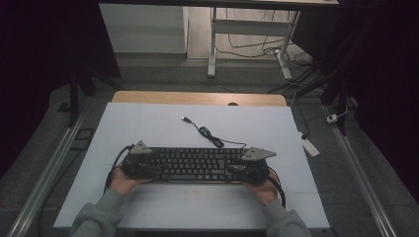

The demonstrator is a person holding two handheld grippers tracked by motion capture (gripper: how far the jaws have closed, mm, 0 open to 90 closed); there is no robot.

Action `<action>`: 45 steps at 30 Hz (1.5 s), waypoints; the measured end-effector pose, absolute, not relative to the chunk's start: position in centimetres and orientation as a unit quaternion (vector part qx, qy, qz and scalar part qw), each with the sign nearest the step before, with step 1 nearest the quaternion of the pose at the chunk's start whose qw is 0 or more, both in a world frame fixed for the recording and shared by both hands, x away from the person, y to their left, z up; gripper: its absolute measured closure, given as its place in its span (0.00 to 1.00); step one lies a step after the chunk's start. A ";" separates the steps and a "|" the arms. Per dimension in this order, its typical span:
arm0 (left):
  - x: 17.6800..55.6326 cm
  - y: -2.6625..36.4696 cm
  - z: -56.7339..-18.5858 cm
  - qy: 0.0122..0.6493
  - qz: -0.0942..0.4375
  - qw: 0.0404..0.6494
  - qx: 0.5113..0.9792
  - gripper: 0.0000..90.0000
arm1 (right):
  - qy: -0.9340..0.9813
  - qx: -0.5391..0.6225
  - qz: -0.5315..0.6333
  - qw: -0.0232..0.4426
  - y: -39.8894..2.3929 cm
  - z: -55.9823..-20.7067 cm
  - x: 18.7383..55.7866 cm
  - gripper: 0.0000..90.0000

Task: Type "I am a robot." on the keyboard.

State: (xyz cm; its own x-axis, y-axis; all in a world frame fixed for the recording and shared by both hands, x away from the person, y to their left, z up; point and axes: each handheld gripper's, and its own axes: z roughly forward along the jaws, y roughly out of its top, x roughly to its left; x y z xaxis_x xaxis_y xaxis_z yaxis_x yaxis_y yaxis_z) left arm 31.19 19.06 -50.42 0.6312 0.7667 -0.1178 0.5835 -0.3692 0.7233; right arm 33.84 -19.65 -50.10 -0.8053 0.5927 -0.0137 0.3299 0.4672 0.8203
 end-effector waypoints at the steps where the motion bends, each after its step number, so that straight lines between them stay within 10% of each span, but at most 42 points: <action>1: 31.2 19.1 -50.4 0.413 0.119 0.381 0.819 0.39 | 0.843 0.274 0.436 0.152 -19.8 -50.1 33.8 0.63; 16: 31.3 18.6 -50.6 0.410 0.118 0.388 0.817 0.47 | 0.844 0.274 0.436 0.152 -19.9 -50.2 33.8 0.61; 29: 31.1 16.9 -50.7 0.372 0.111 0.390 0.835 0.98 | 0.847 0.272 0.431 0.152 -19.7 -50.3 33.8 0.61; 45: 31.4 14.7 -51.4 0.353 0.103 0.374 0.851 0.99 | 0.849 0.272 0.427 0.150 -19.7 -50.5 33.9 0.61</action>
